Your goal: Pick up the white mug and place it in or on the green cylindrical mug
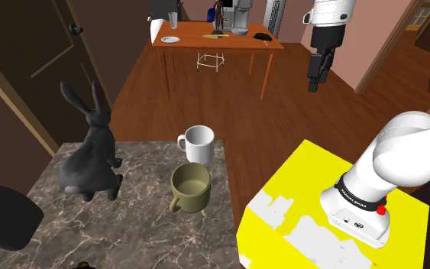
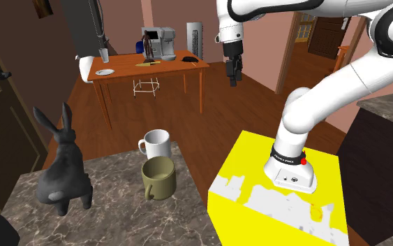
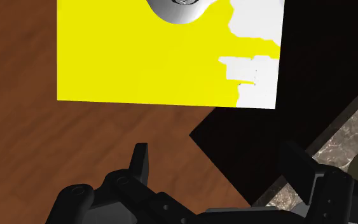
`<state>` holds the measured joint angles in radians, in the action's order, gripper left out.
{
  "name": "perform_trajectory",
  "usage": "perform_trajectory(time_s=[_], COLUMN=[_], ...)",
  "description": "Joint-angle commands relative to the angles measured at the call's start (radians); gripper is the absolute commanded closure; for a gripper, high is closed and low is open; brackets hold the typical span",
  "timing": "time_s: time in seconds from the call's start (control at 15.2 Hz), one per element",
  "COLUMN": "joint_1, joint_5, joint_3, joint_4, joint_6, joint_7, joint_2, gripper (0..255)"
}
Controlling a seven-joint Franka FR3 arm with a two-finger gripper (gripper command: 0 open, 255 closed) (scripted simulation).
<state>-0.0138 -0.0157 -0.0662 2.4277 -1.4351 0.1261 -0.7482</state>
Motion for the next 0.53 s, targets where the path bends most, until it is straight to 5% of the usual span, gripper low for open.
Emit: perform_trajectory(time_s=[0.0,0.46], joint_1=[0.000,0.045], joint_5=[0.000,-0.096], joint_3=[0.000,0.126], joint_4=[0.000,0.048], joint_6=[0.000,-0.214], joint_7=[0.000,-0.156], joint_2=[0.000,0.103], gripper=[0,0])
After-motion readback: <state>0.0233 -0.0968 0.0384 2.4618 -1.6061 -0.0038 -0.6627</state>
